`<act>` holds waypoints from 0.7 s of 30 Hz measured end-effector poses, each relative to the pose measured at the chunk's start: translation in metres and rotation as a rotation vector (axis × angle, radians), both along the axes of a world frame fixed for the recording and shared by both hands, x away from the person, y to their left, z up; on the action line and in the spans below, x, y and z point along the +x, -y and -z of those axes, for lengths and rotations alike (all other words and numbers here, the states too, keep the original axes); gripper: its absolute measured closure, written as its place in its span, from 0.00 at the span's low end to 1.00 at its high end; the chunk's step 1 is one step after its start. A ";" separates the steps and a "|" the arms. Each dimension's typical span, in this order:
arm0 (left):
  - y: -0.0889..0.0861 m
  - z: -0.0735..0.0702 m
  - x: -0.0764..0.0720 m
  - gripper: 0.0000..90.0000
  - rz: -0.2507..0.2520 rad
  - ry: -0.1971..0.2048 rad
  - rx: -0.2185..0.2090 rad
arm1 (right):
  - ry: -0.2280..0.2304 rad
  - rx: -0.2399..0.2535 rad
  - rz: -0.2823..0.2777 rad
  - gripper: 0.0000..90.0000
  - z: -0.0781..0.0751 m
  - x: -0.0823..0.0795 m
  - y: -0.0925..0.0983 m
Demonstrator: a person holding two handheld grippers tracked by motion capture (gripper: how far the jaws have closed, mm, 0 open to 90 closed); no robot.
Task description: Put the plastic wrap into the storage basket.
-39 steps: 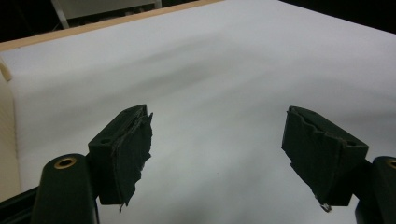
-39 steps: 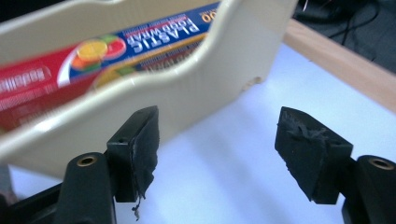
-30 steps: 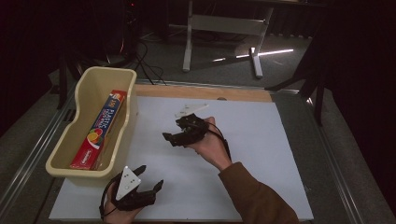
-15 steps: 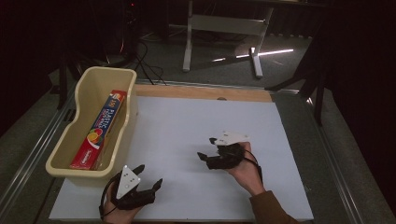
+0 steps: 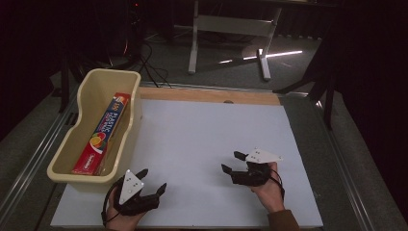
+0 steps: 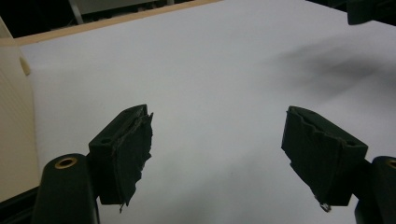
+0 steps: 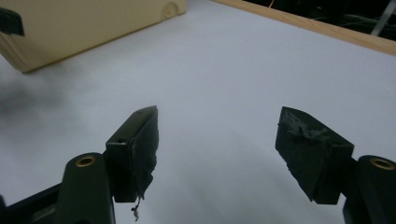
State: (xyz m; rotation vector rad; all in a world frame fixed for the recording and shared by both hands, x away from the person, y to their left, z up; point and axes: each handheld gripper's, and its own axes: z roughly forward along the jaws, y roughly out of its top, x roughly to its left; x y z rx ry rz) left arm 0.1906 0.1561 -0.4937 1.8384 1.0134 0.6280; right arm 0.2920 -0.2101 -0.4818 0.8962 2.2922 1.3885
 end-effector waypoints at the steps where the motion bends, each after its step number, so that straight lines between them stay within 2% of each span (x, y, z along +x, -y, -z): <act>1: -0.001 0.000 0.000 0.26 -0.004 0.002 -0.002 | 0.000 0.001 0.006 0.33 0.002 0.000 0.003; 5: -0.002 0.000 0.000 0.26 -0.010 0.003 0.000 | -0.007 0.006 0.017 0.33 0.006 -0.004 0.012; 14: -0.002 0.000 0.000 0.26 -0.024 0.006 0.003 | 0.036 -0.008 0.051 0.32 0.007 -0.019 0.034; 21: -0.002 0.000 0.000 0.26 -0.027 0.008 0.007 | 0.013 0.032 0.034 0.26 0.009 -0.029 0.053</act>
